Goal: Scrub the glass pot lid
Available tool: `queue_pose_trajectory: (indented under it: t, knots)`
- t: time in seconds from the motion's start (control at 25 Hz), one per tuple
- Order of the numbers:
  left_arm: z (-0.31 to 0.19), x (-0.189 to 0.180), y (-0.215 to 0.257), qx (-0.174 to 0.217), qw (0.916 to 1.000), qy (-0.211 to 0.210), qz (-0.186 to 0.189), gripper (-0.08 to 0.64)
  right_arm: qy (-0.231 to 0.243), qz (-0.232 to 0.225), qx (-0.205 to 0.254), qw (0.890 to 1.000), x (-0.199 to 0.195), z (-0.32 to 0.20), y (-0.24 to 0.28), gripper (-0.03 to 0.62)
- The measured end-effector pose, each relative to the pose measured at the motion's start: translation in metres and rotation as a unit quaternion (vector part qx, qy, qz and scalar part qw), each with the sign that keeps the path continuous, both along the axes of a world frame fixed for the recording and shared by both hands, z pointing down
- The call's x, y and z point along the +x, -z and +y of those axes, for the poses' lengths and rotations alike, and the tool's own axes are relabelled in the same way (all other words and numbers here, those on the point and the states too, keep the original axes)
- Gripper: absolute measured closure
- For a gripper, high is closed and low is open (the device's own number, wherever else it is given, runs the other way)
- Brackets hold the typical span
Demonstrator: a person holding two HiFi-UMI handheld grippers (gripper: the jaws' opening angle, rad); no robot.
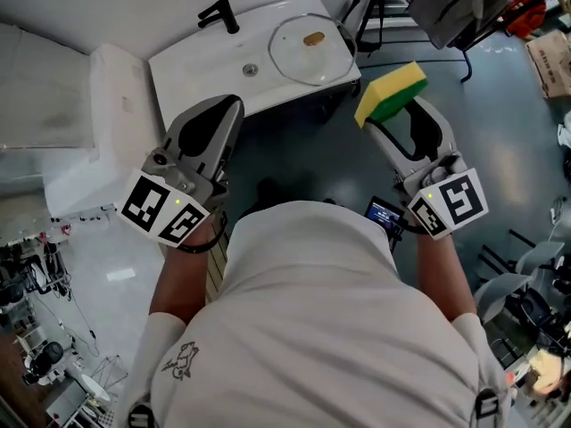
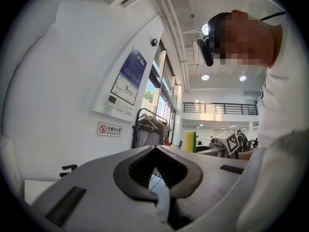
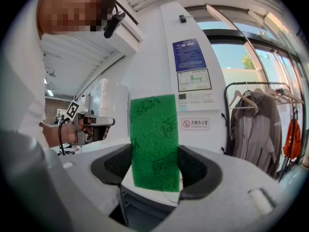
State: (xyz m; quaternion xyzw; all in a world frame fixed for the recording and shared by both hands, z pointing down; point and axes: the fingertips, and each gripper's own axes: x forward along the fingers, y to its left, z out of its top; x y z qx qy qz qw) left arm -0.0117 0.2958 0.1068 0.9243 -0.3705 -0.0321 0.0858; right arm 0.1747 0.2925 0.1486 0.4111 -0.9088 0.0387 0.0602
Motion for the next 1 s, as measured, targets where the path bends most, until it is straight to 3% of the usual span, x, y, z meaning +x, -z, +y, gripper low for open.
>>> queue_pose_trajectory:
  t: [0.24,0.48,0.76,1.0]
  knots:
    - [0.046,0.063,-0.012,0.001,0.9996,0.025,-0.014,0.561,0.029,-0.002,-0.017,0.999,0.059,0.043,-0.019,0.296]
    - [0.082,0.104,-0.03,-0.009,0.9988,0.042,-0.021,0.561,0.053,-0.006,-0.026,0.998,0.089,0.081,-0.035,0.296]
    - [0.122,0.136,-0.034,-0.006,0.998,0.051,-0.036,0.561,0.082,-0.008,-0.036,0.996,0.099,0.117,-0.046,0.296]
    - [0.136,0.141,-0.039,-0.007,0.9982,0.048,-0.036,0.561,0.089,-0.012,-0.037,0.995,0.095,0.123,-0.05,0.296]
